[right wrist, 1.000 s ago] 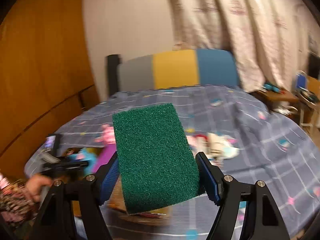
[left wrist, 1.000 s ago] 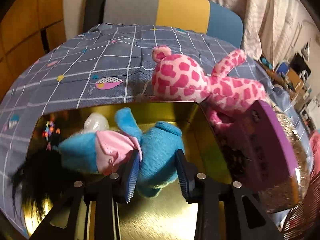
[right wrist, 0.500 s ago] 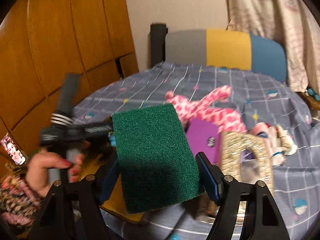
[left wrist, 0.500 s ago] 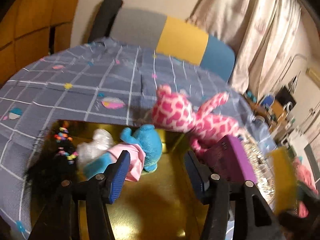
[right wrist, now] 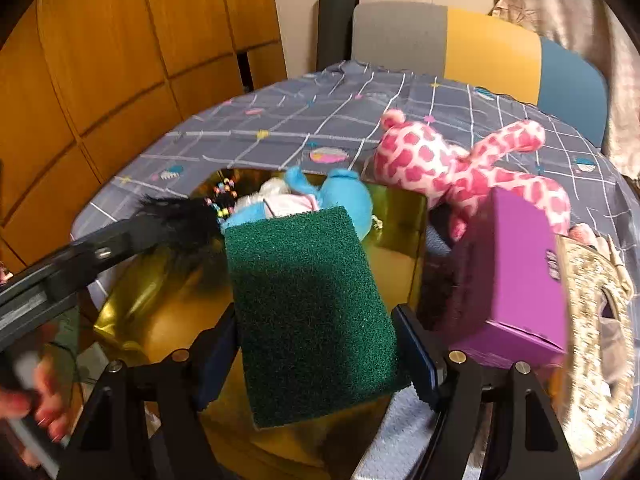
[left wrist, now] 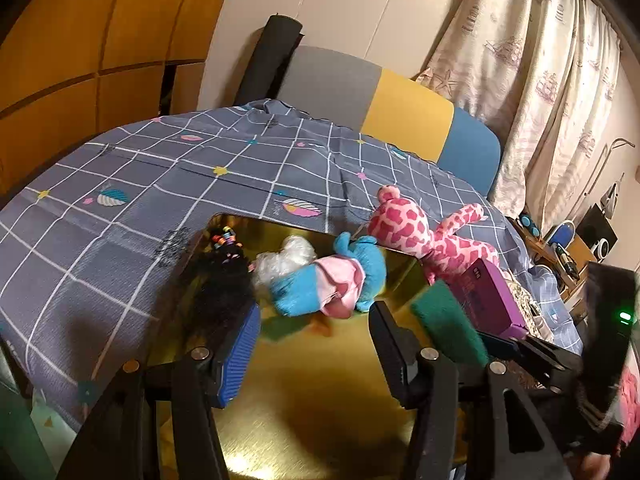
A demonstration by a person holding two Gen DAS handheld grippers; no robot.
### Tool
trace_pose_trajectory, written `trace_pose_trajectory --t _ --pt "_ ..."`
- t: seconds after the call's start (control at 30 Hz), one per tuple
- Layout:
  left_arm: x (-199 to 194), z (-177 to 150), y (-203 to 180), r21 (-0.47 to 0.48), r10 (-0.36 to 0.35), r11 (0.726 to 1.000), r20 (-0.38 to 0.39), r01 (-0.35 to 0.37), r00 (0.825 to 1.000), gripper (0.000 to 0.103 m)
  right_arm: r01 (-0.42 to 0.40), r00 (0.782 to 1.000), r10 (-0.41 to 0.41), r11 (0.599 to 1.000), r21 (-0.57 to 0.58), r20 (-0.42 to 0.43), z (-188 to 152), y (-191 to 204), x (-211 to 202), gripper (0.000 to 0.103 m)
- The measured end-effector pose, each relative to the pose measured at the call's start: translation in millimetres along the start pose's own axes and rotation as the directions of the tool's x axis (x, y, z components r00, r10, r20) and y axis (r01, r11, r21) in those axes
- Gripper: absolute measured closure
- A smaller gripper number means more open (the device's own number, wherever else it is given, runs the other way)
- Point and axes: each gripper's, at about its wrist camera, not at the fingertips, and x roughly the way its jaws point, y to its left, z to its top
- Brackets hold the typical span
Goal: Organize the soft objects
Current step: 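Release the blue plush into the gold tray with the left tool while the right tool lowers the sponge in, then move both tools from the tray over to the loose soft items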
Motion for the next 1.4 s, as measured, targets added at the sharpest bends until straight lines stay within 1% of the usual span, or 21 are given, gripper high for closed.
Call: trace_pose_trajectory --t 0.13,0.33,0.4,0.47,0.57,0.63,0.67,0.77,0.87,1.0,1.07,1.17,1.27,1.4 --pt "-6.0 -6.2 8.6 -0.016 0.001 1.000 -0.002 -0.001 1.000 0.046 0.048 0.998 -0.049 0.998 -0.031 -0.028 6.0 6.3 22.7 0.028" --pt "-9.4 -11.8 17.7 -0.038 -0.004 0.999 -0.014 0.004 1.000 0.046 0.138 0.989 -0.141 0.986 -0.089 -0.036 15.7 15.6 48.9 0.026" --pt "-10.0 -13.9 19.4 -0.045 -0.005 0.999 -0.016 0.004 1.000 0.046 0.137 0.988 -0.142 0.986 -0.099 -0.053 17.0 17.5 56.6 0.024" --pt "-10.0 -15.5 20.6 -0.047 -0.003 0.999 -0.018 0.002 1.000 0.046 0.143 0.987 -0.150 0.984 -0.109 -0.057 16.7 20.3 60.1 0.018" --pt "-8.6 -17.4 22.6 -0.054 -0.002 0.999 -0.027 0.001 1.000 0.046 0.145 0.987 -0.152 0.983 -0.117 -0.053 15.3 23.1 59.6 0.017" --pt "-6.8 -18.9 23.1 -0.060 -0.002 0.998 -0.035 0.000 0.999 0.046 0.132 0.989 -0.138 0.985 -0.110 -0.050 13.4 23.5 54.4 0.016" --pt "-6.6 -19.3 23.4 -0.062 -0.004 0.998 -0.037 0.001 0.999 0.046 0.112 0.992 -0.116 0.989 -0.101 -0.043 12.1 23.1 48.0 0.016" --pt "-4.1 -21.4 23.9 -0.068 -0.008 0.998 -0.045 0.005 0.999 0.046 0.094 0.995 -0.095 0.992 -0.085 -0.005 9.0 23.6 30.1 0.013" --pt "-1.5 -23.4 21.9 -0.073 -0.015 0.997 -0.054 0.011 0.998 0.046 0.073 0.997 -0.071 0.994 -0.077 0.032 6.6 24.2 10.8 0.013" --pt "-1.3 -25.0 17.2 -0.086 -0.046 0.995 -0.055 0.041 0.997 0.047 0.101 0.992 -0.095 0.992 -0.075 0.080 3.3 19.6 -13.1 0.013" --pt "-2.3 -24.2 14.0 -0.088 -0.055 0.995 -0.053 0.050 0.997 0.047 0.083 0.992 -0.077 0.995 -0.058 0.105 1.6 14.1 -26.2 0.013" --pt "-2.4 -23.9 3.8 -0.060 -0.052 0.997 -0.053 0.049 0.997 0.047 0.076 0.986 -0.072 0.997 -0.021 0.149 0.4 2.9 -48.6 0.013" --pt "-0.6 -25.0 -9.4 -0.040 -0.067 0.997 -0.064 0.065 0.996 0.047 0.098 0.975 -0.099 0.995 0.013 0.200 -1.8 -13.5 -71.8 0.013" --pt "3.8 -28.5 -32.3 0.009 -0.097 0.995 -0.091 0.098 0.991 0.047 0.117 0.963 -0.134 0.990 0.084 0.233 -3.7 -45.8 -95.4 0.013"
